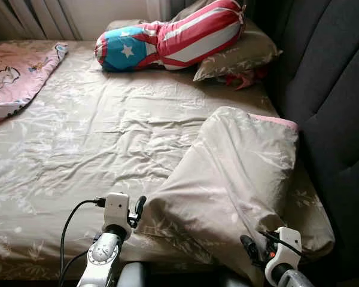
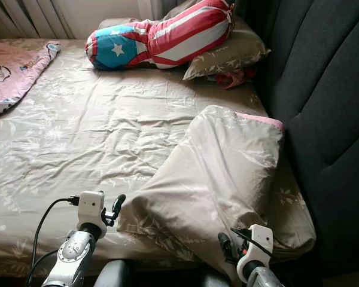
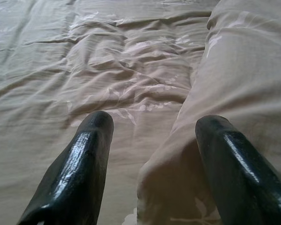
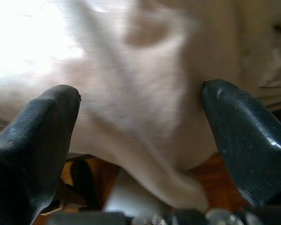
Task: Clean up the room
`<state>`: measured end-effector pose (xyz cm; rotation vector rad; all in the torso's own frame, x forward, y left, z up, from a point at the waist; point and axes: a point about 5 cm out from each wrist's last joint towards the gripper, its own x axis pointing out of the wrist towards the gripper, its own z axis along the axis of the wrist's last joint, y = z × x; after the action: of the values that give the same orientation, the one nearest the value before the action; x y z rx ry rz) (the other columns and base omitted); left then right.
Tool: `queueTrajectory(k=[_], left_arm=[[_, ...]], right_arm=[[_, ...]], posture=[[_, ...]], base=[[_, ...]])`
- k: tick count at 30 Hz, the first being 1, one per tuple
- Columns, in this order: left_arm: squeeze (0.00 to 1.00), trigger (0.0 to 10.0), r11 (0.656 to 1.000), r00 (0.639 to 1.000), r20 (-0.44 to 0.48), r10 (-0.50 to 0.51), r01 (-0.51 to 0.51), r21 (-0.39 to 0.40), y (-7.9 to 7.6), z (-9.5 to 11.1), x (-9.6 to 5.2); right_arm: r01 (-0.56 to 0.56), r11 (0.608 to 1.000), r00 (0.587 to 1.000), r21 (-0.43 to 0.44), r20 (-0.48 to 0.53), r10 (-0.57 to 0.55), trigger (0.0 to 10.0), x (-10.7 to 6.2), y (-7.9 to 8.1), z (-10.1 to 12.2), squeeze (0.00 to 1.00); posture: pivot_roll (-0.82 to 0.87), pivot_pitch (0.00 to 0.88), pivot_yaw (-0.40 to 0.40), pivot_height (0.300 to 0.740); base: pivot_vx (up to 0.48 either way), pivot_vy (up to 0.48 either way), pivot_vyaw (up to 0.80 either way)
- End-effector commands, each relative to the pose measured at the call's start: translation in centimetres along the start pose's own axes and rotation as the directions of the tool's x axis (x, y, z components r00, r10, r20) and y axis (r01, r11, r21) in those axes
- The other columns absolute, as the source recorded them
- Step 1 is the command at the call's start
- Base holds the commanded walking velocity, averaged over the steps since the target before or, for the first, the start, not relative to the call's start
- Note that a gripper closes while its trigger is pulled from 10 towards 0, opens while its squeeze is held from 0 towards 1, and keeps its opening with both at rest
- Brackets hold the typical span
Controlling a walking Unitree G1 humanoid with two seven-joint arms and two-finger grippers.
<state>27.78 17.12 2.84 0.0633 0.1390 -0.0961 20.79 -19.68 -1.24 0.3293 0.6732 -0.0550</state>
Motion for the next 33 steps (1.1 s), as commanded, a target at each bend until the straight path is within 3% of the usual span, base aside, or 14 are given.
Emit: queueTrajectory(k=[1,6,16,24,28,33], left_arm=[[0.0,10.0,1.0,1.0,-0.01,0.001,-0.001,0.01,0.1,-0.3,-0.2],[0.0,10.0,1.0,1.0,-0.011,0.003,-0.002,0.014,0.4,-0.3,-0.2],[0.0,10.0,1.0,1.0,-0.004,-0.011,0.011,0.026,0.4,-0.2,-0.3],[0.0,10.0,0.999,1.0,-0.006,-0.014,0.014,0.042,1.0,-0.3,-0.8],[0.0,10.0,0.999,1.0,-0.01,-0.019,0.019,0.045,1.0,-0.4,-1.0],[0.0,10.0,0.998,0.999,-0.016,-0.034,0.035,0.055,0.8,-0.5,-1.6]], right_arm=[[0.054,0.998,0.998,-0.009,-0.017,-0.055,10.0,0.0,-1.0,-0.2,0.0],[0.085,0.996,0.996,-0.001,-0.009,-0.085,10.0,0.3,-1.5,0.2,0.0],[-0.018,0.998,0.998,0.055,-0.051,0.021,10.0,1.7,0.3,-1.7,0.0],[0.026,1.0,0.995,-0.003,-0.092,-0.026,10.0,2.6,0.2,-2.7,0.0],[0.047,0.997,0.997,-0.059,-0.059,-0.051,10.0,3.1,0.1,-2.4,0.0],[0.066,0.997,0.996,-0.039,0.054,-0.064,10.0,3.9,0.6,-0.9,0.0]], posture=[[-0.03,0.069,-0.042,0.645],[-0.03,0.07,-0.037,0.645],[-0.01,0.072,-0.019,0.645],[0.0,0.08,0.002,0.645],[0.01,0.089,0.01,0.645],[0.02,0.121,0.025,0.645]], base=[[0.0,0.0,0.0],[0.0,0.0,0.0],[0.0,0.0,0.0],[0.0,0.0,0.0],[0.0,0.0,0.0],[0.0,0.0,0.0]])
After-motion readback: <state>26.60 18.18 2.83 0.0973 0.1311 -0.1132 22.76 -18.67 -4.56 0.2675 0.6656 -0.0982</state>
